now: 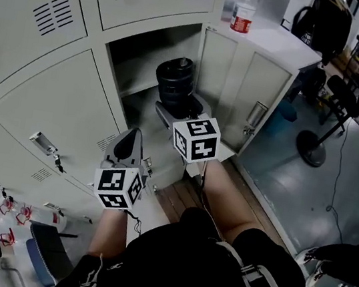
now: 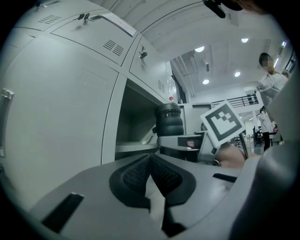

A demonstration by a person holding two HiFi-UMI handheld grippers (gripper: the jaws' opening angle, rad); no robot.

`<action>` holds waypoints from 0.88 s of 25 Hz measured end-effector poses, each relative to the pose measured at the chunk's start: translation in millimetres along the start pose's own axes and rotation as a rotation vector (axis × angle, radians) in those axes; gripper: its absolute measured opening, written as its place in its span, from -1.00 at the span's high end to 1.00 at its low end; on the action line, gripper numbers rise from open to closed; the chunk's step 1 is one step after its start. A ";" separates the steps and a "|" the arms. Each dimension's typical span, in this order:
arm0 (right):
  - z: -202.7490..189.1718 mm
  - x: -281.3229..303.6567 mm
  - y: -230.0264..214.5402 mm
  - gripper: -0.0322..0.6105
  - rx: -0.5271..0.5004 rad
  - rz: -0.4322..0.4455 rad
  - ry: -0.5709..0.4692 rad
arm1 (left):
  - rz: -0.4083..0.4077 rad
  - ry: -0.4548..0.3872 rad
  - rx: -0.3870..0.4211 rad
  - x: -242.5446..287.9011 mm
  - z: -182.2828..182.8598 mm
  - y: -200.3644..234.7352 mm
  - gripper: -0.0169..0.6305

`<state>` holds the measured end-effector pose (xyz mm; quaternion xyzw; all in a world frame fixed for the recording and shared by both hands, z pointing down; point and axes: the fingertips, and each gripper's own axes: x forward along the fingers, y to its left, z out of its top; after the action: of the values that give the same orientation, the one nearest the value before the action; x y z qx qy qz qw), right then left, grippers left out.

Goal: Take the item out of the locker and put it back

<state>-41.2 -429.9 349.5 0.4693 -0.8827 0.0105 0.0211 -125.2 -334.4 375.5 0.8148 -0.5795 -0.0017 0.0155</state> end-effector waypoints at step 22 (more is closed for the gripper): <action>-27.1 -91.0 -2.4 -0.33 0.060 -0.030 -0.052 | -0.075 -0.010 -0.001 14.4 3.6 -27.8 0.91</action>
<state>12.4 -354.8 372.4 0.4831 -0.8751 0.0245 -0.0157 -94.2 -338.9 371.4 0.8359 -0.5487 -0.0064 0.0130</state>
